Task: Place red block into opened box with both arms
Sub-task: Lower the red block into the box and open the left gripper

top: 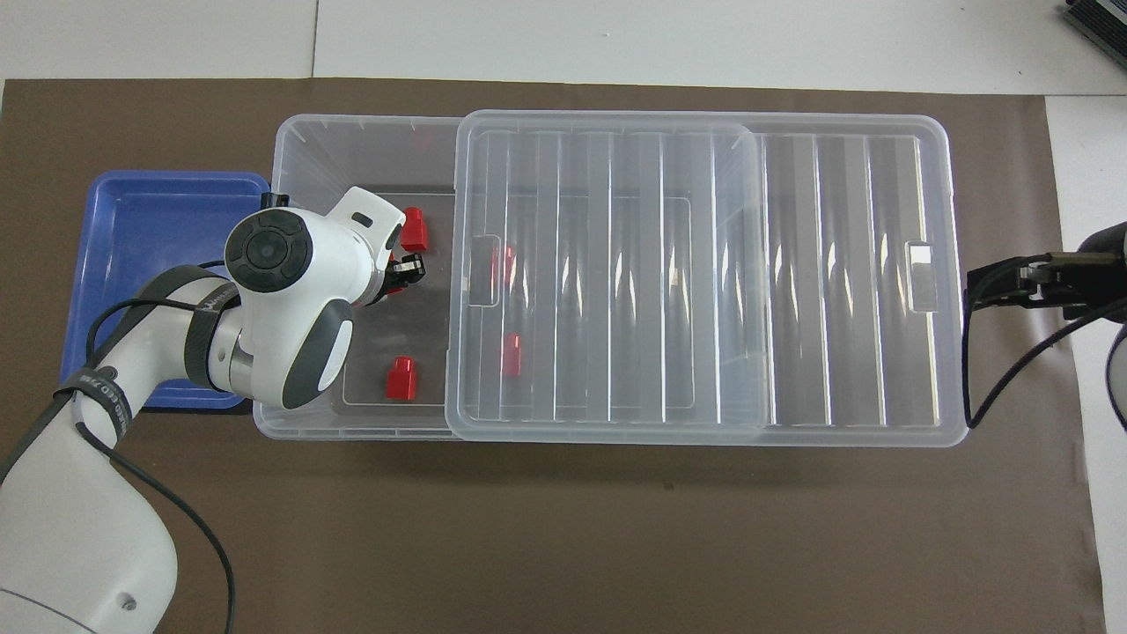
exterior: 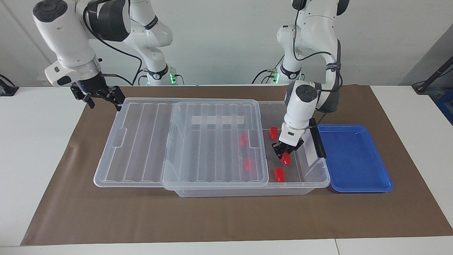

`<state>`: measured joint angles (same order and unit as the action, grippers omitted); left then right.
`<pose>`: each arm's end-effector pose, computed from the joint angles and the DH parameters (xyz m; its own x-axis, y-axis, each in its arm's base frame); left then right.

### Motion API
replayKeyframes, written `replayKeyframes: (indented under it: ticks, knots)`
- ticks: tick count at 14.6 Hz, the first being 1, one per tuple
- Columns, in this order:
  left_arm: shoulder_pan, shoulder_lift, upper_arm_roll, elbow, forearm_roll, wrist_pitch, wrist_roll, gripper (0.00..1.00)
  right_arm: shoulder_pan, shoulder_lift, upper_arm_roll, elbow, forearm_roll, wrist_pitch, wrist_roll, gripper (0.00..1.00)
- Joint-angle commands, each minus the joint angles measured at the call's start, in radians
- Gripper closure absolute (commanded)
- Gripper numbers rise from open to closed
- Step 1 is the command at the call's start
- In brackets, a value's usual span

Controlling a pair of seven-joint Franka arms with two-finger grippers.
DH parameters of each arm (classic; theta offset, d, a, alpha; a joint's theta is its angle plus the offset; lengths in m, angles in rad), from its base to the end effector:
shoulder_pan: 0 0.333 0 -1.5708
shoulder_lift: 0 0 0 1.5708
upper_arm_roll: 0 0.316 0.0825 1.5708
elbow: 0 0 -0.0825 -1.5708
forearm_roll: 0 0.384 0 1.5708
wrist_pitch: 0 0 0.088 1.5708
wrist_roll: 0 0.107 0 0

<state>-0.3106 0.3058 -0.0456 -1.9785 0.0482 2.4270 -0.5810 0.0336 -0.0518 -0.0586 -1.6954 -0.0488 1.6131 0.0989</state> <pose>0.5820 -0.2150 0.3273 0.9720 0.1947 0.1315 0.1884 -0.9803 0.0591 0.5394 -0.0193 0.5976 0.9923 -0.1213 -0.0260 -0.1199 -0.9916 0.0484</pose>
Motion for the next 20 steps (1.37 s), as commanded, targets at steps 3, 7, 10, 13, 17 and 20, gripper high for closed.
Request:
replayKeyframes:
  ticks: [3,7,10,13,17,20]
  knots:
    - [-0.015,-0.005,0.013,-0.048,0.015,0.072,0.007,1.0,-0.001,-0.006,0.006,0.045,0.035,-0.088,0.03,0.0]
    - [-0.01,-0.005,0.013,-0.045,0.015,0.078,0.006,0.0,-0.008,-0.006,0.005,0.045,0.033,-0.088,0.03,0.0]
    - [-0.018,-0.005,0.013,-0.025,0.013,0.034,-0.003,0.0,-0.001,-0.006,0.006,0.046,0.033,-0.088,0.033,0.0]
    - [-0.019,-0.023,0.013,0.079,0.013,-0.159,-0.005,0.0,0.002,-0.006,0.007,0.053,0.033,-0.091,0.028,0.0]
    - [-0.018,-0.088,0.012,0.144,0.002,-0.305,-0.06,0.0,0.0,-0.008,0.006,0.049,0.033,-0.088,0.021,0.0]
    - [-0.03,-0.126,0.012,0.181,0.002,-0.4,-0.092,0.0,-0.001,-0.008,0.006,0.046,0.033,-0.088,0.021,0.0]
